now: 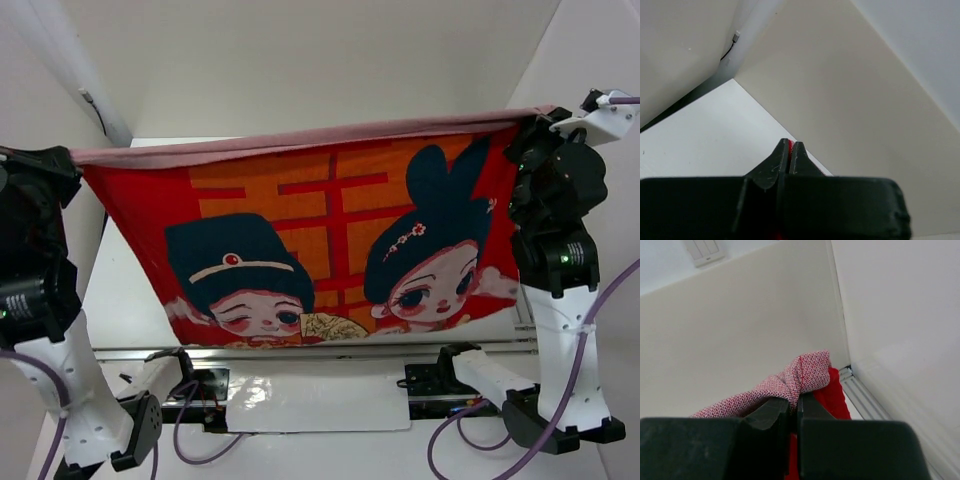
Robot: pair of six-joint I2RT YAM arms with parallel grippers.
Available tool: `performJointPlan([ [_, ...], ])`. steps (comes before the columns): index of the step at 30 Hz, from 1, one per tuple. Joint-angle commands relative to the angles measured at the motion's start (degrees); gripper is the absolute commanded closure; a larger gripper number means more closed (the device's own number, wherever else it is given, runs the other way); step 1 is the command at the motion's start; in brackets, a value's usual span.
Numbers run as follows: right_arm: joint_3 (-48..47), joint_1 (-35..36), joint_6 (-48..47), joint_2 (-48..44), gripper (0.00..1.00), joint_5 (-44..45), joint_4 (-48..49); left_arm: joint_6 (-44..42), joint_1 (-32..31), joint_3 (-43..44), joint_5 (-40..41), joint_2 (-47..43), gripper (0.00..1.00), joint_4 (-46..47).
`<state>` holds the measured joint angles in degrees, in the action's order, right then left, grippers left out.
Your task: Put the pillow into the pillowcase
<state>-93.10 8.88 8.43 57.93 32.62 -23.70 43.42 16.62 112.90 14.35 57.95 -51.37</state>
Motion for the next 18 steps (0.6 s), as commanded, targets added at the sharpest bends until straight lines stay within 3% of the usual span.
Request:
performJointPlan([
  [1, -0.1, -2.1, -2.1, 3.9, 1.0, 9.0, 4.1, -4.7, 1.4, -6.3, 6.5, 4.6, 1.0, 8.2],
  [5, 7.9, -2.1, 2.3, 9.7, 1.0, 4.6, 6.6, -4.7, 1.4, -21.6, 2.7, 6.2, 1.0, 19.0],
  [8, 18.5, -5.4, 7.0, 15.9, 1.0, -6.1, 13.0, -4.1, 1.4, -31.1, -0.7, 12.8, 1.0, 28.9],
  [10, 19.4, -6.7, 10.3, 23.8, 1.0, -9.8, 15.7, -4.1, 0.6, -33.9, -4.5, 20.8, 1.0, 34.9],
  [12, 17.6, -8.4, 10.8, 30.7, 1.0, -13.4, 22.0, -3.6, -0.3, -31.9, -4.5, 28.8, 1.0, 38.9],
  [13, 15.0, -9.2, 11.6, 39.5, 0.99, -17.2, 23.7, -4.2, -1.1, -26.1, -4.5, 38.2, 1.0, 40.0],
  [14, 11.0, -9.9, 11.6, 44.7, 0.9, -18.8, 23.7, -4.2, -1.8, -20.8, -5.1, 43.5, 1.0, 37.8],
  [15, -1.3, -10.5, 11.6, 49.8, 0.77, -20.6, 19.1, -4.2, -1.8, -15.0, -5.7, 48.7, 1.0, 34.1],
  [16, -8.0, -11.3, 11.6, 55.0, 0.47, -21.6, 15.8, -4.2, -2.4, -8.8, -5.7, 54.1, 0.78, 26.9],
  [17, -13.8, -11.3, 11.1, 63.1, 0.36, -22.2, 13.4, -4.2, -3.2, 4.8, -5.2, 59.1, 0.37, 21.9],
  [18, -18.8, -11.3, 10.5, 66.1, 0.24, -23.0, 8.6, -3.5, -3.2, 11.1, -5.2, 67.9, 0.01, 16.8],
])
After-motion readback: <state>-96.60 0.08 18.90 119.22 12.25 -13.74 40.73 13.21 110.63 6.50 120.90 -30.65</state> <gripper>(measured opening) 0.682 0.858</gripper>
